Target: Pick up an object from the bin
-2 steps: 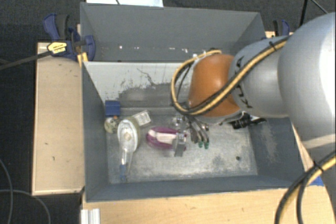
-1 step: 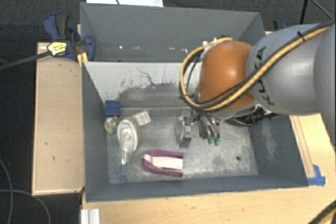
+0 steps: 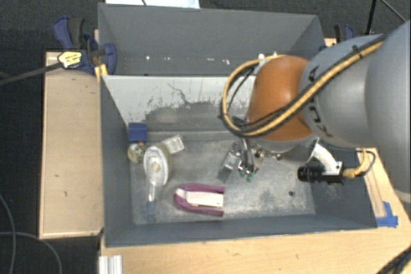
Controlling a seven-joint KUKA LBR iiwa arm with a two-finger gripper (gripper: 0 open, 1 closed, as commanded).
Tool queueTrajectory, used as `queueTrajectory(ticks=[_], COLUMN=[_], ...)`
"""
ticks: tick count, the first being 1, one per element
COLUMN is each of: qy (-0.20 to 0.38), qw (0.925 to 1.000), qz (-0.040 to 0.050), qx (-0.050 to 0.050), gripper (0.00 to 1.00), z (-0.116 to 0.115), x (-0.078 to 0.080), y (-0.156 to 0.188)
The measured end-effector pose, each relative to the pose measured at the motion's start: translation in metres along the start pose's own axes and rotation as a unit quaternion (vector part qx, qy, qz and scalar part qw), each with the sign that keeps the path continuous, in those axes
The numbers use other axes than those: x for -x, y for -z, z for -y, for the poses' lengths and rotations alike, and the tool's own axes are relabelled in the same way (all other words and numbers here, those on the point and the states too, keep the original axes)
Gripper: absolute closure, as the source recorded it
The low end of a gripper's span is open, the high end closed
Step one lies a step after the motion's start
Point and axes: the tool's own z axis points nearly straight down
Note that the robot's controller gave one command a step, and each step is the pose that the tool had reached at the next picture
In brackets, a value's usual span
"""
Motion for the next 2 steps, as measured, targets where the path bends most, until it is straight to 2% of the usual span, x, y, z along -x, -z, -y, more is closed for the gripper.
queueTrajectory(ticks=[1,2], qy=[0.351,0.349], qw=[0.9363,0.9371], qz=[-0.0001,0.0006], qx=[0.000,0.000], gripper=[1.00,0.00], z=[-0.0376,-0.0373], x=[-0.0382,-0.0374], y=[-0.0502,-0.0495])
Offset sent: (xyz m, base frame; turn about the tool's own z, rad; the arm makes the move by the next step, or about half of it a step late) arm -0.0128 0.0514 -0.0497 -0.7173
